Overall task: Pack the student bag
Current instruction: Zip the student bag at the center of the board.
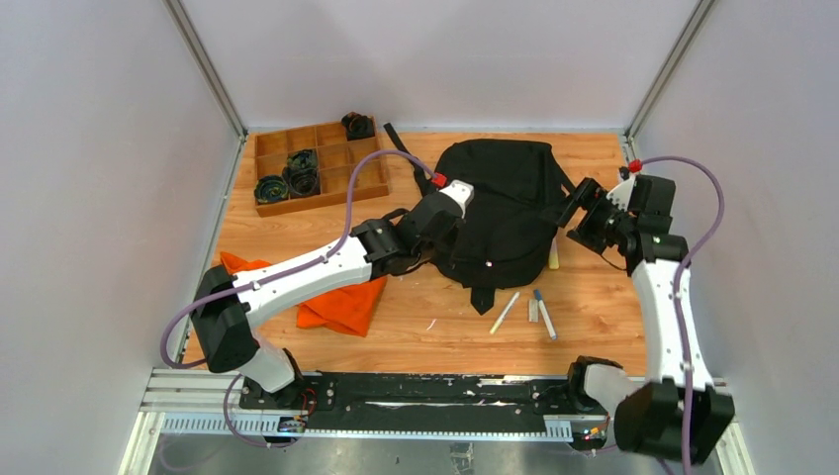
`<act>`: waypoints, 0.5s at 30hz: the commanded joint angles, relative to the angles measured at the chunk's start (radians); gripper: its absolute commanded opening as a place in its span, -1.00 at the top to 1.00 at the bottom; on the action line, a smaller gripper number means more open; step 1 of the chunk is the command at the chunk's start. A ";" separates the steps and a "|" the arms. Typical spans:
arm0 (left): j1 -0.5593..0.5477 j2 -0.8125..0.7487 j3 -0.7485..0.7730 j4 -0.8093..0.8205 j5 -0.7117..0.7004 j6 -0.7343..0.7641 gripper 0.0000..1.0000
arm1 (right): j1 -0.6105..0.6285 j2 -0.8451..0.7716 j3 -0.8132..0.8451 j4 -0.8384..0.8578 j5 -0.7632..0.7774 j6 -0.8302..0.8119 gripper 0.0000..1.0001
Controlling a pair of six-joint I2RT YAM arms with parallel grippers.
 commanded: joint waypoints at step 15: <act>-0.090 0.235 0.210 -0.025 -0.066 -0.174 -0.43 | 0.236 -0.219 -0.138 -0.132 0.201 0.082 -0.81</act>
